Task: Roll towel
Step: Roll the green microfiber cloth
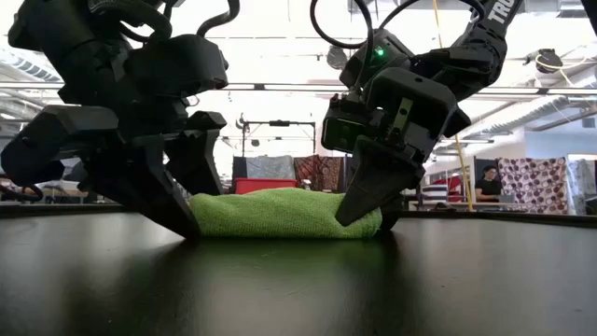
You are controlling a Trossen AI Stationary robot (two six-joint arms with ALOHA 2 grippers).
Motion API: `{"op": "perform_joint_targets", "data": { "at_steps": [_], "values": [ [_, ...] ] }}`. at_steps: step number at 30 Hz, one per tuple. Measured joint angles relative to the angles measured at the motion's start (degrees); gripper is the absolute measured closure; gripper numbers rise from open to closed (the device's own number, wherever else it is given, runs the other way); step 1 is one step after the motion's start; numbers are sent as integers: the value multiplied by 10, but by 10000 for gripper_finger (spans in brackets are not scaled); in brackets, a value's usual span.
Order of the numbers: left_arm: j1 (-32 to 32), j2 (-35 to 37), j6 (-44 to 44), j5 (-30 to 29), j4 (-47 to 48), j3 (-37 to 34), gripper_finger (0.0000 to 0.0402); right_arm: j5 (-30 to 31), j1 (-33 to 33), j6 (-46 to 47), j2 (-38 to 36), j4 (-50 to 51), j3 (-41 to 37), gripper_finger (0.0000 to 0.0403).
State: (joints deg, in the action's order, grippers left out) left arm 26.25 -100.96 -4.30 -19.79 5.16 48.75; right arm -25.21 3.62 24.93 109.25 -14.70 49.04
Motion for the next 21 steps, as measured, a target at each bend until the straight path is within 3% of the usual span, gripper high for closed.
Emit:
{"op": "perform_joint_targets", "data": {
  "at_steps": [4,10,17,21],
  "values": [
    [0,0,-27,1,0,2,233,0,0,1,0,-1,0,393],
    [0,1,-34,27,3,17,376,-1,0,0,0,0,0,393],
    [-6,1,-87,37,13,22,391,-3,0,-1,0,0,0,386],
    [-6,2,-72,49,31,23,396,0,0,-33,-20,12,-1,354]
  ]
}}
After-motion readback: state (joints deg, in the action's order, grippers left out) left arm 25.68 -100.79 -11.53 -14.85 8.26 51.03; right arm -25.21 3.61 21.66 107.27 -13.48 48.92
